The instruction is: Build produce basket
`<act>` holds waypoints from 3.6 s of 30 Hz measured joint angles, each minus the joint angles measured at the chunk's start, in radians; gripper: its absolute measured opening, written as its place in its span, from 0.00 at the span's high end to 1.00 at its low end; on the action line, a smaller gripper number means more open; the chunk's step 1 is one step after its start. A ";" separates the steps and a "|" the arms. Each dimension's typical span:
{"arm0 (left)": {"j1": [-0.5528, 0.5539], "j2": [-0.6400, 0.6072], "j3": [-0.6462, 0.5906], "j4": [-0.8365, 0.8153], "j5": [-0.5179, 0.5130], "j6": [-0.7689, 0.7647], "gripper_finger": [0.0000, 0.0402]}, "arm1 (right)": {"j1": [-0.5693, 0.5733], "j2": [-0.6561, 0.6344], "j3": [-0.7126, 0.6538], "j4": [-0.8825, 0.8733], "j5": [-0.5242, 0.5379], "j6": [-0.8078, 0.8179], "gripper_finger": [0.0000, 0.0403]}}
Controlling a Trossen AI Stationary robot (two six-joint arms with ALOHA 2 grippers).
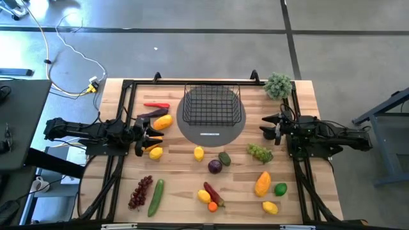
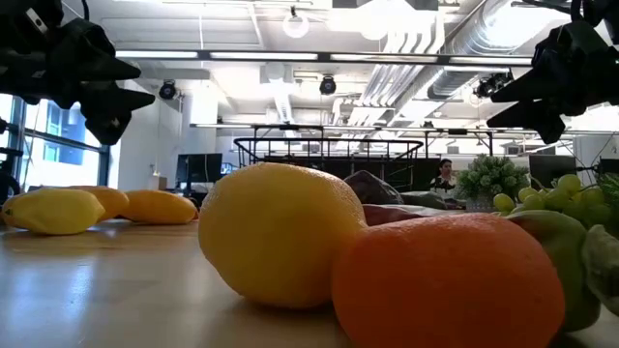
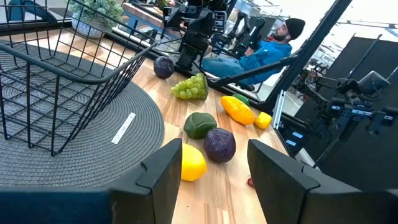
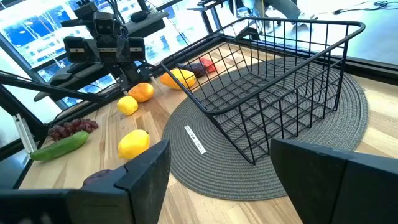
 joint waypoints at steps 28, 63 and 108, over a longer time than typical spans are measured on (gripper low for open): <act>0.000 0.000 0.000 0.000 0.000 0.000 0.57 | 0.000 0.000 0.000 0.000 0.000 0.000 0.36; 0.000 0.000 0.016 0.032 -0.088 -0.087 0.57 | 0.000 0.000 0.000 0.000 0.000 0.000 0.36; 0.472 0.942 0.792 -0.874 0.007 0.020 0.47 | 0.000 0.000 0.000 0.000 0.000 0.000 0.36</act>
